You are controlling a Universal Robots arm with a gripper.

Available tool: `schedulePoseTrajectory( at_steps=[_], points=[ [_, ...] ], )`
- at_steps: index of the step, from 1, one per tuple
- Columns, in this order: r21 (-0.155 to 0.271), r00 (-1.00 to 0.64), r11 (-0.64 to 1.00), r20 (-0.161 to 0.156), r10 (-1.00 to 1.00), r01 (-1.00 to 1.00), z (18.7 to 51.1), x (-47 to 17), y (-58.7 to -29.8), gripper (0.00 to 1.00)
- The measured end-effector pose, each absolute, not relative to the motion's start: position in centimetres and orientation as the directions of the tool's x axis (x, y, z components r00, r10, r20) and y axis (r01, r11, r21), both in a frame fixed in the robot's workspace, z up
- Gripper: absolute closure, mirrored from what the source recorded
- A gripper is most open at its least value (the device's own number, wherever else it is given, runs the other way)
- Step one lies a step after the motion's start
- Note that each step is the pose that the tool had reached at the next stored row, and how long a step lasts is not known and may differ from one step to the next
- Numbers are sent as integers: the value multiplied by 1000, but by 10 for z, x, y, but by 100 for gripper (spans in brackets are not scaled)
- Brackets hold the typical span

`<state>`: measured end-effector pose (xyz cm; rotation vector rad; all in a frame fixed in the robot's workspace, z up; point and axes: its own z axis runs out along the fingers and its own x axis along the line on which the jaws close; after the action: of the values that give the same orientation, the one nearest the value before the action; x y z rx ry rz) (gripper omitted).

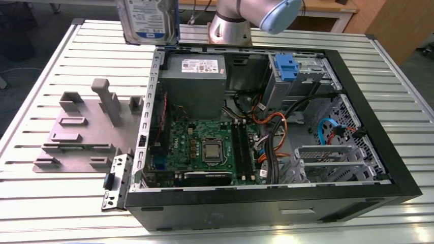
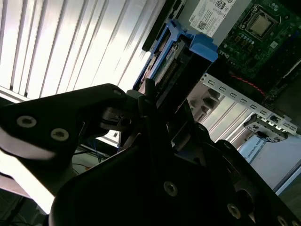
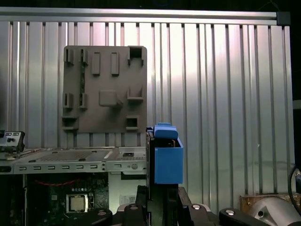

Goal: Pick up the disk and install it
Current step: 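Pick up the disk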

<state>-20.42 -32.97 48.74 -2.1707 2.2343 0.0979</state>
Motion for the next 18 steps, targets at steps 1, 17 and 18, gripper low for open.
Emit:
schedulePoseTrajectory(
  at_steps=[1,17,18],
  points=[
    [28,-30,28,-62,-998,-999,487,-200,-329,65],
    [28,-30,28,-62,-998,-999,487,-134,-325,65],
    [28,-30,28,-62,-998,-999,487,-130,-325,65]
  ],
)
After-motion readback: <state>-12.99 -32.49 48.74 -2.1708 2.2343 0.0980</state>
